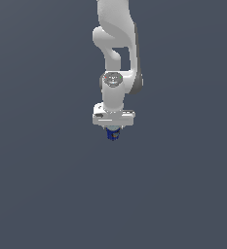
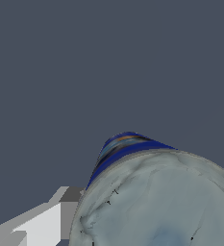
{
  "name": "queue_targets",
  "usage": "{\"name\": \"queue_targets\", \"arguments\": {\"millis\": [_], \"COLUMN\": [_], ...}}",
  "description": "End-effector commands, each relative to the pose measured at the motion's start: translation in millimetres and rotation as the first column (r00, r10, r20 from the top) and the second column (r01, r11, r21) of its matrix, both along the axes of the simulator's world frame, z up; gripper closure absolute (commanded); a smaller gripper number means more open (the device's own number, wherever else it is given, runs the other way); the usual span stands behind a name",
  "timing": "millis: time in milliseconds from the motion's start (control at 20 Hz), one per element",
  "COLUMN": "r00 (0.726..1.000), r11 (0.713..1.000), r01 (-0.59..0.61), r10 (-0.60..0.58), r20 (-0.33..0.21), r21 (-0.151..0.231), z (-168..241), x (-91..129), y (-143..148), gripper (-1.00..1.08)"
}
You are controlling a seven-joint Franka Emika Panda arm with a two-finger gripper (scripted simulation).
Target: Pick up the object and move it to a goal position.
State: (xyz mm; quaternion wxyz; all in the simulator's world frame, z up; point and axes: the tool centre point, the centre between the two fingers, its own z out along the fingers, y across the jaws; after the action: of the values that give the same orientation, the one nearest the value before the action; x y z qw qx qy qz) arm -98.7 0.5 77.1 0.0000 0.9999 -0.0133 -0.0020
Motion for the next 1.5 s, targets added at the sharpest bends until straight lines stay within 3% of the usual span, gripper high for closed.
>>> {"name": "queue_targets", "arguments": {"millis": [0, 500, 1450], "r00": [1.0, 1.0, 1.0], "r11": [1.0, 1.0, 1.0], "r01": [0.0, 0.0, 0.0], "r10": [0.0, 0.0, 0.0], "r20": [0.004, 0.004, 0.004], "r21": [0.0, 0.0, 0.0], "z": [7, 59, 230], "x": [3, 23, 92], "y": [0, 4, 15], "gripper": [1.08, 1.08, 1.08]}}
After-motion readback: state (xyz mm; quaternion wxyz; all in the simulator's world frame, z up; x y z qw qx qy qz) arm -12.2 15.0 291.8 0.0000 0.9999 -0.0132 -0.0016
